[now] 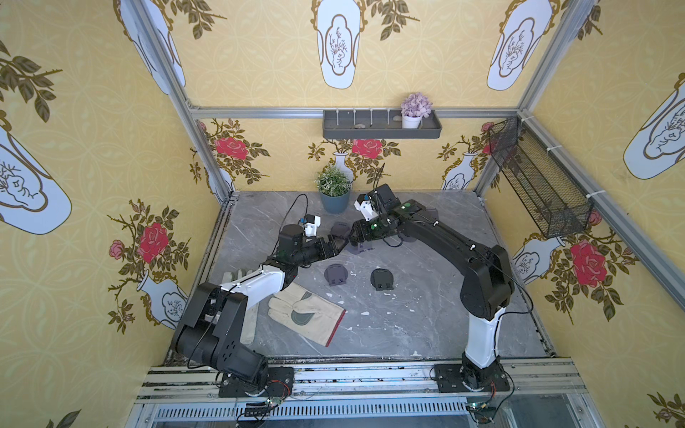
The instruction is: Open the phone stand
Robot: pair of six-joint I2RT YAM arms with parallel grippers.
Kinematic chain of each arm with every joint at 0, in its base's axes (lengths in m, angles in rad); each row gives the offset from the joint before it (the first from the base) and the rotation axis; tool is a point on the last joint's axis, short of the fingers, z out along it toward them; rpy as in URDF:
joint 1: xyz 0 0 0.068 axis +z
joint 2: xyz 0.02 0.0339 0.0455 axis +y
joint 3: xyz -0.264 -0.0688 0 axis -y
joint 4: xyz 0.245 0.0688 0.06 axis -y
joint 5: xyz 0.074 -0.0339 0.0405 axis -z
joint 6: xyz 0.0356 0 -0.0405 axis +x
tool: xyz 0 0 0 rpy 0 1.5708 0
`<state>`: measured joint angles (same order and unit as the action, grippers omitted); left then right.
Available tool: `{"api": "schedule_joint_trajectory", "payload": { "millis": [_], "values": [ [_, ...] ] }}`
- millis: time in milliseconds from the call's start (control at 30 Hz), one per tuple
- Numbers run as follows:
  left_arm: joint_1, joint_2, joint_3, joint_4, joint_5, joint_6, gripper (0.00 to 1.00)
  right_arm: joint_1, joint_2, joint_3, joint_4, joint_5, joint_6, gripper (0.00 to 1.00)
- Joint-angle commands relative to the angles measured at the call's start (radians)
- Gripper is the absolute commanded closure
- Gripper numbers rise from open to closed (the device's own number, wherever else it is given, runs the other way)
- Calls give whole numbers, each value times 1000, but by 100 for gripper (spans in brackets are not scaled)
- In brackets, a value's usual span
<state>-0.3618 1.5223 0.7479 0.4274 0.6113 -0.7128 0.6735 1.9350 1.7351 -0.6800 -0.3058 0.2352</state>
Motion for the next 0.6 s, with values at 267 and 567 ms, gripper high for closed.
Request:
{"api": "schedule_joint_trajectory", "payload": {
  "millis": [267,567],
  "values": [
    [-12,6,5,5,-2,27,1,-32,-70,-70,-14,49,-3,57],
    [-60,56,57,5,-7,33,1,-86,-173,-175,-49,99,11,57]
  ]
}}
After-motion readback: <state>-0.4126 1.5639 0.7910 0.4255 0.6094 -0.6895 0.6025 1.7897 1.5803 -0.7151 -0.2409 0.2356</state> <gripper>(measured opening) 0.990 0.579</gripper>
